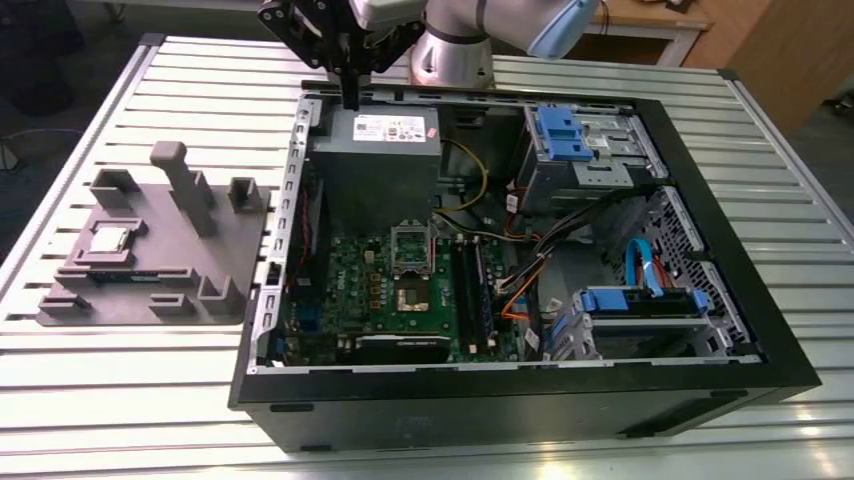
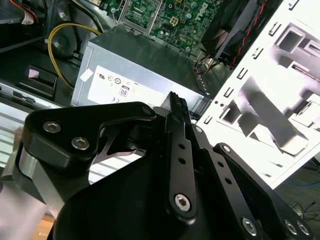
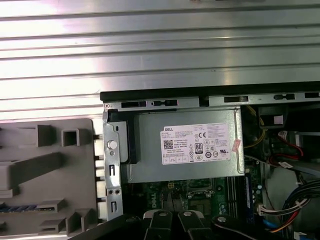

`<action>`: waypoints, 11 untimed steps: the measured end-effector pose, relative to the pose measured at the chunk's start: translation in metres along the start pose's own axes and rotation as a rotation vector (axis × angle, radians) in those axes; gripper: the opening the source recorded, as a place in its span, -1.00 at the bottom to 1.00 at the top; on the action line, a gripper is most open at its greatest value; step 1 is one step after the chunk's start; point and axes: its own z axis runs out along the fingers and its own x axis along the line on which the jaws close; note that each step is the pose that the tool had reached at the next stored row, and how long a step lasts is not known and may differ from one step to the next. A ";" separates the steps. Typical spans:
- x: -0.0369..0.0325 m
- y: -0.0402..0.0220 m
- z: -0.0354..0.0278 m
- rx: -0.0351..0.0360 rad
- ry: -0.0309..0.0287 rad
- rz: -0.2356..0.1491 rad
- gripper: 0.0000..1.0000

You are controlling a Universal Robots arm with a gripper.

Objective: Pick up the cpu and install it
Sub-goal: 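Reach for the cpu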

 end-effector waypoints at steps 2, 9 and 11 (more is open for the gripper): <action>0.0012 -0.0001 0.0001 0.0000 0.0001 0.000 -0.80; 0.0047 -0.0004 0.0005 0.0001 0.0008 0.000 -0.80; 0.0056 -0.0004 0.0006 0.0001 0.0010 0.000 -0.80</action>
